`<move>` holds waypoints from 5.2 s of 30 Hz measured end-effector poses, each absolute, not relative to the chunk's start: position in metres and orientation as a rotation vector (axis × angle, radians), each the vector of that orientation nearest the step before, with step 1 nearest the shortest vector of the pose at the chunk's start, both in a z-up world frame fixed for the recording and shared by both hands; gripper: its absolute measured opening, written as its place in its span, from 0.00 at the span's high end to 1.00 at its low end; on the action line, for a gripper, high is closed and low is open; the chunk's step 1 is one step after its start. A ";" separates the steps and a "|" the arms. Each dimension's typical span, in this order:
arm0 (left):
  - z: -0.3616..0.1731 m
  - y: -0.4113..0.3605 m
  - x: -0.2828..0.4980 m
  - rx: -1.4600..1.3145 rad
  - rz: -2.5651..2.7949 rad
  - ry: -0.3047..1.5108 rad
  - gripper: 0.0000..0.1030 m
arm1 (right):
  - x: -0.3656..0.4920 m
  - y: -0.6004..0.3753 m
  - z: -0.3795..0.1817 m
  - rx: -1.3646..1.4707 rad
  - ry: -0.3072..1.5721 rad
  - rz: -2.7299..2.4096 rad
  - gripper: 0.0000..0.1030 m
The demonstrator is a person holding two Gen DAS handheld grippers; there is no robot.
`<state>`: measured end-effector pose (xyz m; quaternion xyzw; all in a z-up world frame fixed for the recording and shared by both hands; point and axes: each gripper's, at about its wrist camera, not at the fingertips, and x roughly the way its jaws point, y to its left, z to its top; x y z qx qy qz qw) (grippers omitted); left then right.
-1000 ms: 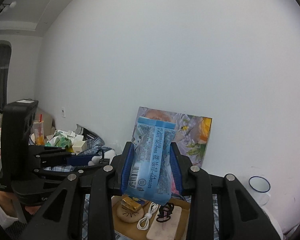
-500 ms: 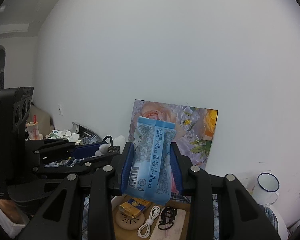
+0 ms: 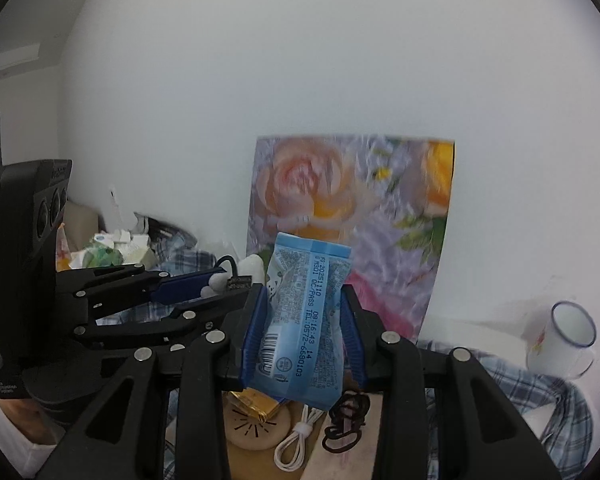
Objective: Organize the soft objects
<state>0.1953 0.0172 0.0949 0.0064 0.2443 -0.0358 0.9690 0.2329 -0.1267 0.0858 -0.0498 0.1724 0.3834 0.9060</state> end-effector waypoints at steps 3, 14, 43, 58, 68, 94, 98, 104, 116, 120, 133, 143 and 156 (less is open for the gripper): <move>0.082 0.018 0.204 0.003 -0.075 0.530 0.73 | 0.242 -0.124 0.074 -0.107 0.387 0.785 0.65; 0.043 0.016 0.222 0.014 -0.052 0.619 0.73 | 0.269 -0.121 0.025 -0.095 0.527 0.783 0.65; -0.006 0.048 0.244 -0.130 -0.023 0.734 0.12 | 0.309 -0.130 -0.038 -0.023 0.739 0.707 0.13; 0.001 0.041 0.239 -0.090 -0.022 0.699 0.11 | 0.309 -0.135 -0.031 -0.007 0.729 0.717 0.01; 0.018 0.038 0.231 -0.063 -0.030 0.644 0.10 | 0.300 -0.136 -0.016 -0.016 0.699 0.740 0.01; 0.119 0.038 0.180 -0.104 -0.027 0.458 0.00 | 0.250 -0.161 0.082 0.006 0.490 0.734 0.00; 0.142 0.036 0.163 -0.092 -0.012 0.434 0.00 | 0.235 -0.164 0.106 0.003 0.460 0.739 0.00; 0.173 0.024 0.125 -0.043 -0.014 0.383 0.00 | 0.205 -0.170 0.137 -0.046 0.413 0.731 0.00; 0.167 0.006 0.044 -0.019 -0.034 0.351 0.00 | 0.123 -0.187 0.147 -0.115 0.366 0.750 0.00; 0.156 0.002 0.020 0.006 -0.017 0.338 0.00 | 0.093 -0.187 0.134 -0.163 0.334 0.734 0.00; 0.112 -0.002 -0.001 -0.005 -0.034 0.374 0.02 | 0.061 -0.193 0.091 -0.138 0.333 0.747 0.00; 0.082 -0.017 -0.002 0.021 -0.046 0.389 0.02 | 0.059 -0.206 0.061 -0.123 0.383 0.726 0.00; 0.037 -0.021 0.010 0.027 -0.045 0.441 0.02 | 0.062 -0.212 0.016 -0.062 0.361 0.712 0.00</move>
